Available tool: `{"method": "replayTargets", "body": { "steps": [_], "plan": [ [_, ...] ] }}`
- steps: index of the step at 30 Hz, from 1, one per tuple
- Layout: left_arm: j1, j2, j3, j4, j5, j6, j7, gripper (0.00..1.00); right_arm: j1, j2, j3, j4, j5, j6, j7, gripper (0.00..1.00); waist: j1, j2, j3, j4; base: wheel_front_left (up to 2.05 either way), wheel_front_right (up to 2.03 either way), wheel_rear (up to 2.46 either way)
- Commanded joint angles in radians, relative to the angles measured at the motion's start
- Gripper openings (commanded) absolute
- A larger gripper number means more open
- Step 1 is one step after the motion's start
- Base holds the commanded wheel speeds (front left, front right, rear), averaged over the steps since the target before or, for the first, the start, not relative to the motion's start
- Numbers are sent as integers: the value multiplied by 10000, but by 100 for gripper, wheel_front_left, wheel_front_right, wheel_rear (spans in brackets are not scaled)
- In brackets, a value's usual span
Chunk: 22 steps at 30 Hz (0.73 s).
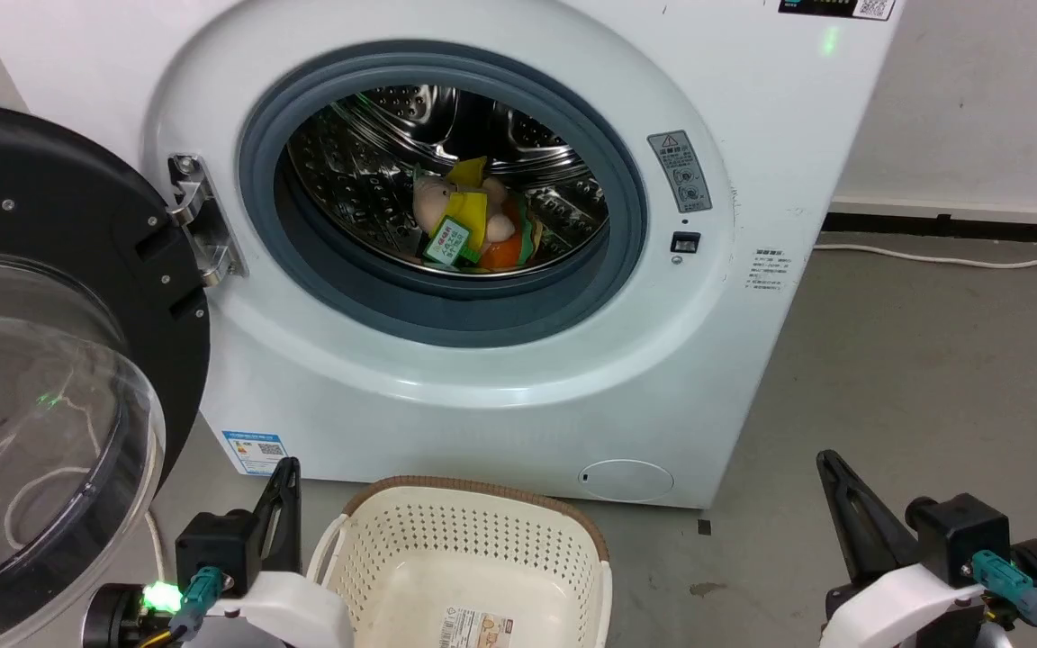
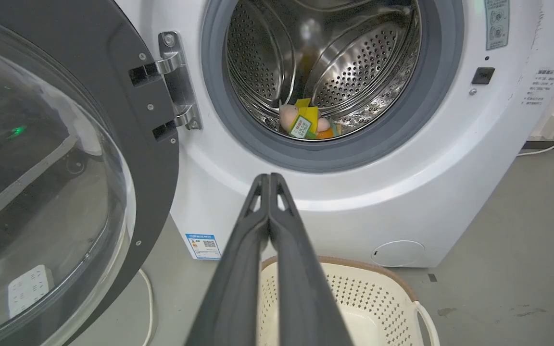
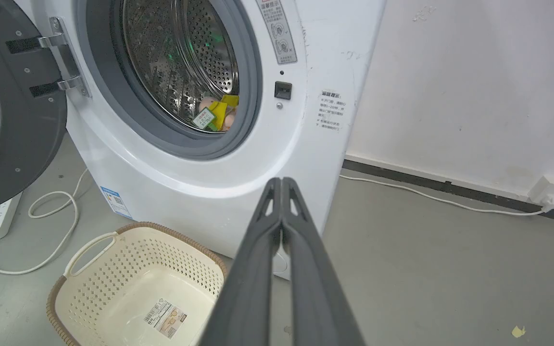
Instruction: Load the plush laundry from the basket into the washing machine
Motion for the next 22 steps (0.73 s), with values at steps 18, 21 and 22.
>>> {"method": "replayTargets", "body": {
  "steps": [18,21,22],
  "plan": [
    [-151,-1,12,-45,26,-43,3,0,-126,-12,-24,24,-78,52,14,0,0,0,0,0,0,0,0],
    [-151,-1,12,-45,26,-43,3,0,-126,-12,-24,24,-78,52,14,0,0,0,0,0,0,0,0],
    [-151,-1,12,-45,26,-43,3,0,-126,-12,-24,24,-78,52,14,0,0,0,0,0,0,0,0]
  ]
}}
